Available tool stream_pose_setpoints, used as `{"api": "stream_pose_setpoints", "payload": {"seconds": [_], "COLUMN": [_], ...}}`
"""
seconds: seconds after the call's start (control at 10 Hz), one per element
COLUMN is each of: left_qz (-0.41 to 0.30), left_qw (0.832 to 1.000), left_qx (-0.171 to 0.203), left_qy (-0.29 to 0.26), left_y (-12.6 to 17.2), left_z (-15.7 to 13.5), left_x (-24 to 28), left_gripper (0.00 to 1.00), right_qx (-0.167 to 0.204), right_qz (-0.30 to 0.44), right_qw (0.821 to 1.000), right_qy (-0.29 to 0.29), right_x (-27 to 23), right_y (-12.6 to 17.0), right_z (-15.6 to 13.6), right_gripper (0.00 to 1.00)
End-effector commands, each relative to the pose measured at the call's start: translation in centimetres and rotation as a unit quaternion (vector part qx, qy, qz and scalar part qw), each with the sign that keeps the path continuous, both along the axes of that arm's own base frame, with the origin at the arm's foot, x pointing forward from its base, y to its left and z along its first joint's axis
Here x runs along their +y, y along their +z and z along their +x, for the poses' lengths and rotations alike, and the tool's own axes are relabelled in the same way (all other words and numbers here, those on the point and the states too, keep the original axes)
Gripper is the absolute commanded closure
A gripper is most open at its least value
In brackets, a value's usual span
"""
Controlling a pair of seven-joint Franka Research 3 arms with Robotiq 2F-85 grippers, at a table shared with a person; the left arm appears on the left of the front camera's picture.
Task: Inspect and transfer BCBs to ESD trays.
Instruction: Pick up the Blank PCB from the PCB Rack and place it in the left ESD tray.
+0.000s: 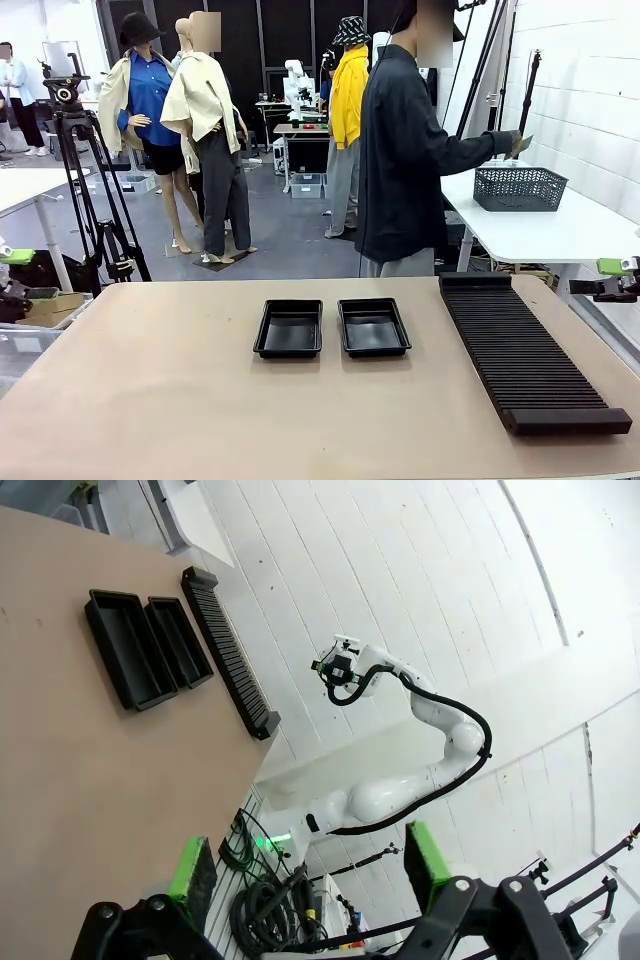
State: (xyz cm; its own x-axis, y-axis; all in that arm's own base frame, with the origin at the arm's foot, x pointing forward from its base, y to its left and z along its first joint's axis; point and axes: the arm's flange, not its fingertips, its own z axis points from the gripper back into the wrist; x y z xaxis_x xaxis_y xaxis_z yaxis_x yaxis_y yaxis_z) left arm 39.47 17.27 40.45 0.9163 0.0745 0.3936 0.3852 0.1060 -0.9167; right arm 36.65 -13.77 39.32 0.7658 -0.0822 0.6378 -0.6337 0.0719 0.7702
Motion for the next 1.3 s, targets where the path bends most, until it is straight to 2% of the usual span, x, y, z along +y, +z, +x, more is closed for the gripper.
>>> {"api": "stream_pose_setpoints", "payload": {"seconds": [0.0, 1.2], "left_qz": [0.004, 0.004], "left_qw": [1.000, 1.000], "left_qx": [0.003, 0.003], "left_qy": [0.001, 0.001], "left_y": [-0.22, -0.22], "left_z": [-0.11, -0.11], "left_x": [-0.01, -0.01], "left_gripper": [0.00, 0.00], "right_qx": [-0.001, -0.001], "right_qz": [0.000, 0.000], "right_qw": [1.000, 1.000], "right_qy": [0.002, 0.002], "right_x": [0.20, 0.20], "right_y": [0.04, 0.04], "right_z": [0.07, 0.07], "right_gripper": [0.00, 0.00]}}
